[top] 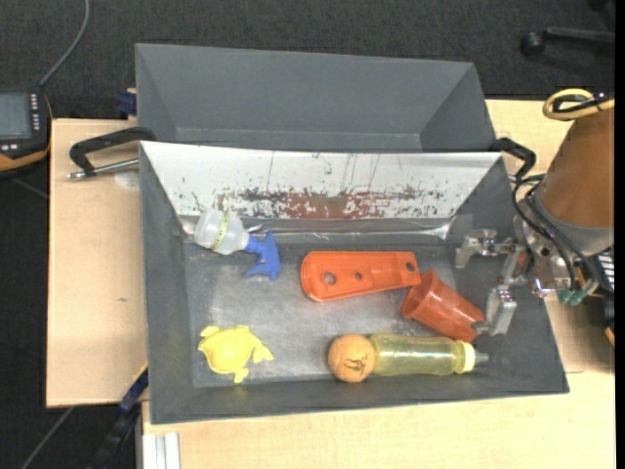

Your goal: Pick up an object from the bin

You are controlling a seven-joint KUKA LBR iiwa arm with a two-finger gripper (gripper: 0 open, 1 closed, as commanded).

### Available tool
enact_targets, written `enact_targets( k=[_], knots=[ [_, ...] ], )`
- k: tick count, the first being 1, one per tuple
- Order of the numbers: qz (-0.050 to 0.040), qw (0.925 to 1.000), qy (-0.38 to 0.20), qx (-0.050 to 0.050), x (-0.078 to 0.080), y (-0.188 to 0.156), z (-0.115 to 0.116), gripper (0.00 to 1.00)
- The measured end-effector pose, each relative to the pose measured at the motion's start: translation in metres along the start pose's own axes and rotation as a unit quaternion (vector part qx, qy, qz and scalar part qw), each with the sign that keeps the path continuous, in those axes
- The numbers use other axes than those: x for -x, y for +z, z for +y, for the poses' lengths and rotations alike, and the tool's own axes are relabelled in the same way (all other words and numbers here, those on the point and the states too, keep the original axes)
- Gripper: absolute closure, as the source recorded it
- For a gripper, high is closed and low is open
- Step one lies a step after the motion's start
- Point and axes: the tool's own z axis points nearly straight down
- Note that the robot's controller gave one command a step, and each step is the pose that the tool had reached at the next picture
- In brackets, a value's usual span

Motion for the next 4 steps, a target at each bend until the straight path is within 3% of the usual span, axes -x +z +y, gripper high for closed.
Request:
enact_targets(
  k=[1,2,3,4],
  knots=[
    [-0.0043,1.0,-0.001,-0.001,0.002,-0.005,0.001,0.0],
    [-0.0053,1.0,-0.007,-0.001,-0.001,0.048,0.005,0.0],
    [-0.0063,0.9999,0.015,-0.001,0.0,0.079,0.008,0.0],
    [-0.0125,0.9996,-0.027,-0.003,0.021,0.114,0.009,1.0]
  ],
)
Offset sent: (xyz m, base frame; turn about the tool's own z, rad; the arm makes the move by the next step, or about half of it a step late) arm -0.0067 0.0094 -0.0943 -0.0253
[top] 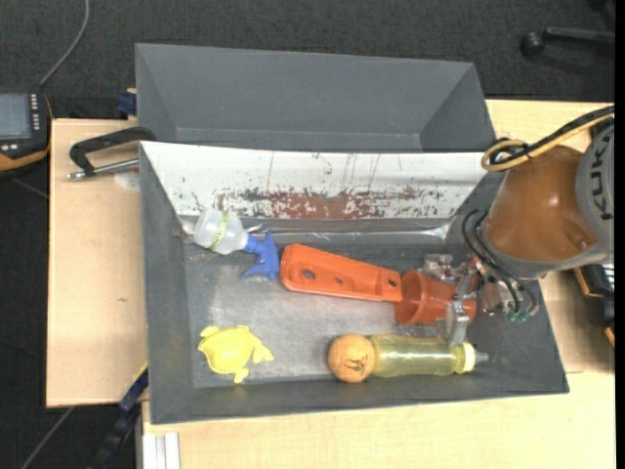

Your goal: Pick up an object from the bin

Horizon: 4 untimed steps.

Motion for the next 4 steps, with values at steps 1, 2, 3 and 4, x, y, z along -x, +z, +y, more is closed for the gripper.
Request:
enact_targets(
  k=[1,2,3,4],
  knots=[
    [0.0,1.0,0.0,0.0,0.0,0.0,0.0001,1.0],
    [0.0001,1.0,-0.001,0.0,0.0,0.0001,0.0002,1.0],
    [0.0002,1.0,-0.001,0.0,-0.0001,0.0002,0.0002,1.0],
    [0.0002,1.0,-0.001,0.0,-0.0001,0.0002,0.0002,1.0]
  ],
)
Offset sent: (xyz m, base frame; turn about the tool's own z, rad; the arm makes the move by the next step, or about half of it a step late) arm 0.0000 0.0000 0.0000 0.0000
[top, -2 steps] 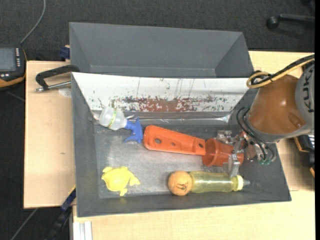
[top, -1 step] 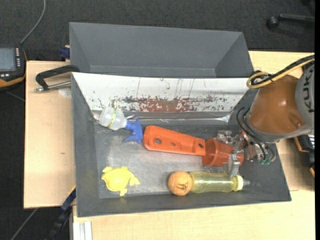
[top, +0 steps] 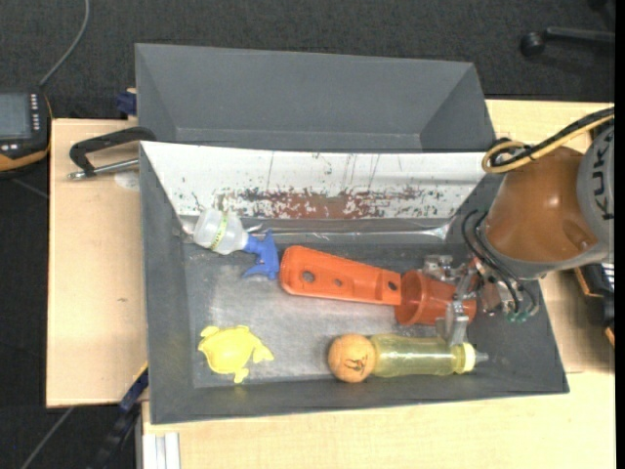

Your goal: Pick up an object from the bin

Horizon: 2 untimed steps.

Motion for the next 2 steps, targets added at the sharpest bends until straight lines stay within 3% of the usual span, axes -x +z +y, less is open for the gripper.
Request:
enact_targets(
  k=[2],
  knots=[
    [0.0001,1.0,0.0,0.0,-0.0001,0.0001,0.0,1.0]
  ],
)
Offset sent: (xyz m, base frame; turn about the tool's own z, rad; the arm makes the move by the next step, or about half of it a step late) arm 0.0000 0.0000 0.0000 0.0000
